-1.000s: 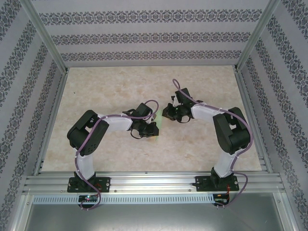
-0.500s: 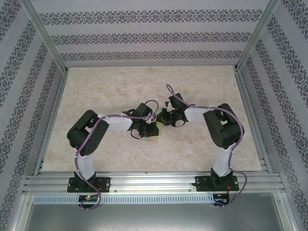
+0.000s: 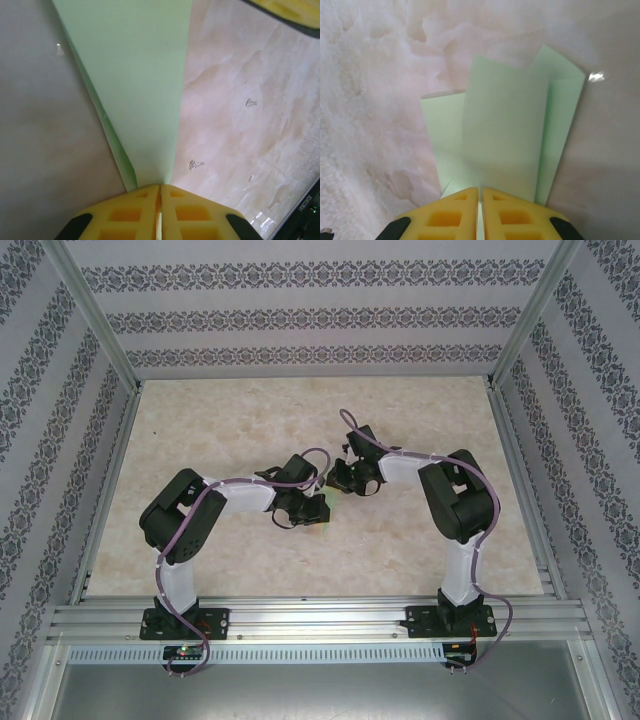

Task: Fold a paper plane with a square sheet of paper (fold left side to right side)
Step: Fold the wing for the fifth time at the center of the table.

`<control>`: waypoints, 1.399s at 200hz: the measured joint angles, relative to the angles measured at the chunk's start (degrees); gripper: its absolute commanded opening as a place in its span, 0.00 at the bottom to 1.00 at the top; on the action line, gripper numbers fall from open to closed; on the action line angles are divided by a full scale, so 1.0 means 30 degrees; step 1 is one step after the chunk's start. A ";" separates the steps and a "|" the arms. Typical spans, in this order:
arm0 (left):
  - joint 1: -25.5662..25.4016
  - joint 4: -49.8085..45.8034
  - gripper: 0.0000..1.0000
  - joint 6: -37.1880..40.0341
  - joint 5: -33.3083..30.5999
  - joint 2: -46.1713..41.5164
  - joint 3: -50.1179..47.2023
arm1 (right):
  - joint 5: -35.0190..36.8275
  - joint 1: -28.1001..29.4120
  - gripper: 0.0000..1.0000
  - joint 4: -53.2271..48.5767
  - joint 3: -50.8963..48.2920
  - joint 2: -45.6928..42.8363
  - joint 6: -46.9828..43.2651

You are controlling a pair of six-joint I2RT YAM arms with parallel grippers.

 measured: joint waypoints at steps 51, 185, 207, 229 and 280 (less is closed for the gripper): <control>0.0000 -0.0124 0.11 0.0000 0.0007 0.0051 0.0095 | -0.0299 -0.0284 0.13 -0.0903 0.0758 0.0452 -0.0860; -0.0007 -0.0146 0.10 0.0015 0.0029 0.0175 0.0240 | 0.0109 -0.2259 0.13 -0.1166 0.2390 0.1413 -0.1851; -0.0015 -0.0146 0.10 0.0015 0.0029 0.0175 0.0240 | 0.0124 -0.2550 0.14 -0.1260 0.2703 0.1617 -0.1967; -0.0015 -0.0138 0.10 0.0015 0.0029 0.0175 0.0240 | 0.0117 -0.2579 0.14 -0.1566 0.2987 0.1734 -0.2135; -0.0015 -0.0138 0.10 0.0022 0.0029 0.0175 0.0255 | 0.0918 -0.3082 0.17 -0.1603 0.2135 0.0423 -0.2565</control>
